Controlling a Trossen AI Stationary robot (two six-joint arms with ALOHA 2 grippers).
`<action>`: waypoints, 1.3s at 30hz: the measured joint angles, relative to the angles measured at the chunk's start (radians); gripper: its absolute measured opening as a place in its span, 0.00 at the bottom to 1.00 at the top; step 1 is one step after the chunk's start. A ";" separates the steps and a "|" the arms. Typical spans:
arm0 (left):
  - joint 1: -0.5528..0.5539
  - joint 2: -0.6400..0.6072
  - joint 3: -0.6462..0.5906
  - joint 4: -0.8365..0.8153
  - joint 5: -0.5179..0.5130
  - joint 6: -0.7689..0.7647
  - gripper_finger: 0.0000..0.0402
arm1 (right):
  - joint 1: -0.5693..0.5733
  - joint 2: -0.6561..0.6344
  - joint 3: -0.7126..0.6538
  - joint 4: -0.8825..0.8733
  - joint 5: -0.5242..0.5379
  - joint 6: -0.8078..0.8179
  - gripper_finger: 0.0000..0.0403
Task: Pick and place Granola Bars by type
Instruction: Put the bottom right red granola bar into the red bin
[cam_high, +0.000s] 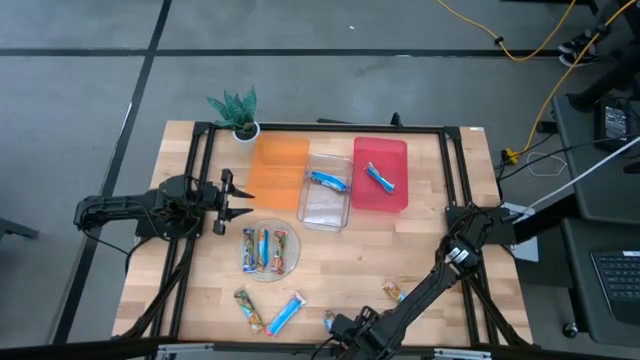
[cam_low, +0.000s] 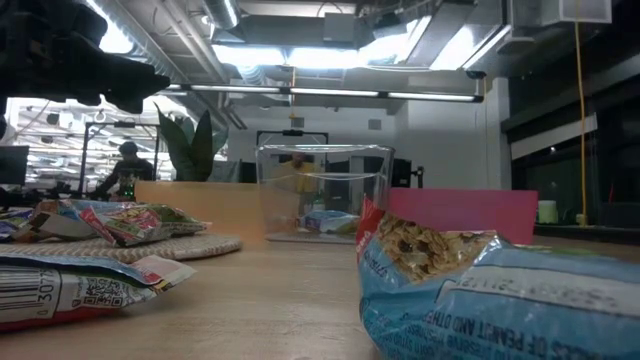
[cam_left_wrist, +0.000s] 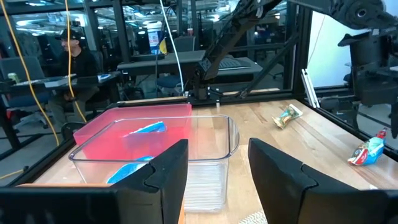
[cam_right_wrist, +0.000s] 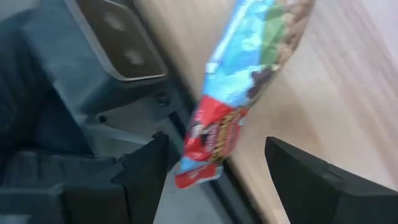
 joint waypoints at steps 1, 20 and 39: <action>0.000 0.000 0.000 0.000 0.000 0.000 0.41 | -0.001 0.005 0.000 -0.006 0.006 0.001 0.67; 0.000 0.000 0.000 0.000 0.000 0.000 0.40 | -0.021 0.026 0.000 -0.018 0.094 -0.092 0.28; 0.000 0.000 0.000 0.000 0.000 0.000 0.41 | -0.073 0.024 0.181 -0.373 0.218 -0.241 0.12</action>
